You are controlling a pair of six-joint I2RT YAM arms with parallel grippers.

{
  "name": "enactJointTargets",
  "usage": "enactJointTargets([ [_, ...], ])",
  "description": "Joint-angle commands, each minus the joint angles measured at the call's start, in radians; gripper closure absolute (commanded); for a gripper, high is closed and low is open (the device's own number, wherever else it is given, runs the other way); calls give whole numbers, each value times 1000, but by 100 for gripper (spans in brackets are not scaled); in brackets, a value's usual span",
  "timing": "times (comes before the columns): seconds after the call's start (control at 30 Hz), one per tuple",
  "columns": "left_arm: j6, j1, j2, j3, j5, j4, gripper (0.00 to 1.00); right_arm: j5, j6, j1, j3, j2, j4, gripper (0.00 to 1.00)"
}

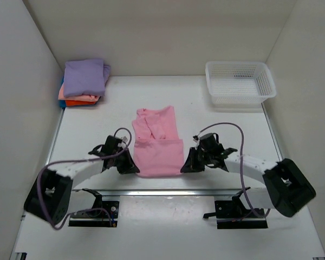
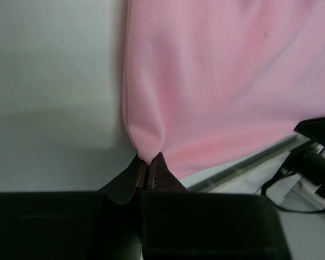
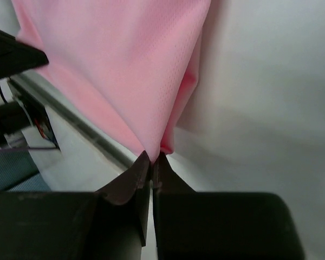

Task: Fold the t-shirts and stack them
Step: Grab one side of the 2/3 rectangular tshirt with both arms, then fold the long partially folded tshirt into a neat square

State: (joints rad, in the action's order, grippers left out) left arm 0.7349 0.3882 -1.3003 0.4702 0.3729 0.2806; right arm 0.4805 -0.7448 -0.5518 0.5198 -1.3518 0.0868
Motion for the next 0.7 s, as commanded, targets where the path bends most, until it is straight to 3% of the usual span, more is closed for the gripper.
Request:
enactJointTargets([
  [0.0, 4, 26, 179, -109, -45, 115, 100, -14, -27, -60, -93, 130, 83, 100],
  [0.17, 34, 58, 413, -96, -110, 261, 100, 4, -41, -103, -67, 233, 185, 100],
  [0.3, -20, -38, 375, 56, -77, 312, 100, 55, 39, -8, 96, 188, 267, 100],
  [0.57, -43, -159, -124, 615, -11, 174, 100, 87, 277, 243, 678, -237, 415, 100],
  [0.67, -35, -199, -359, 828, -18, 131, 91, 93, 318, 308, 925, -467, 459, 100],
])
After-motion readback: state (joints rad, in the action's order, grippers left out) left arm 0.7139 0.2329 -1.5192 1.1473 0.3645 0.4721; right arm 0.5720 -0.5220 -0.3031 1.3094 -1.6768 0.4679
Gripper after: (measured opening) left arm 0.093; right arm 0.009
